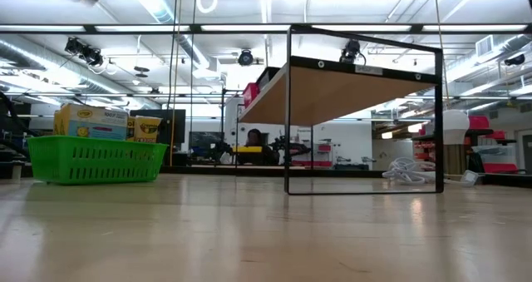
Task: Pick & Place Office Desk Supplies
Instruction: Put the green basket with crayon boxes on the shelf
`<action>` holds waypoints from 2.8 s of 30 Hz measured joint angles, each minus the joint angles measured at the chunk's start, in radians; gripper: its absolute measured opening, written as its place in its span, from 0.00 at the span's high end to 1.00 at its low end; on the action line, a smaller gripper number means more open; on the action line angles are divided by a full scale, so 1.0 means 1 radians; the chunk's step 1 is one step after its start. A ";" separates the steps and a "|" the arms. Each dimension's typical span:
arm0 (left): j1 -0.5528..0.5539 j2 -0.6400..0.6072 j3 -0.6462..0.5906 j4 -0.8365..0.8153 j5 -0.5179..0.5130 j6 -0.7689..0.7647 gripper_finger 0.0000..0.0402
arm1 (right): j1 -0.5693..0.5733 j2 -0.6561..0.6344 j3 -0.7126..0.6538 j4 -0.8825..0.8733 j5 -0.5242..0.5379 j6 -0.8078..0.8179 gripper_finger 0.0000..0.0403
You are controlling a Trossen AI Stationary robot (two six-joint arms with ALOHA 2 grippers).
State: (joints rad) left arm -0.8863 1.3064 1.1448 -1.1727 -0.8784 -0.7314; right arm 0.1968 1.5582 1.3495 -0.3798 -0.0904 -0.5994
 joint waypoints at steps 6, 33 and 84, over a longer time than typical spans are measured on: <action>-0.079 -0.003 -0.220 0.108 0.166 -0.109 0.70 | 0.081 -0.129 0.000 0.040 -0.147 -0.004 1.00; 0.027 -0.004 -0.461 0.097 0.289 0.039 0.70 | 0.317 -0.244 0.000 -0.313 0.377 0.364 0.74; 0.310 -0.003 -0.545 0.519 0.434 0.304 0.99 | 0.378 -0.583 -0.166 -0.126 0.006 0.329 0.89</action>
State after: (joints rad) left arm -0.5762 1.3029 0.5999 -0.6534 -0.4442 -0.4275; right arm 0.5750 0.9756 1.1838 -0.5058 -0.0841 -0.2700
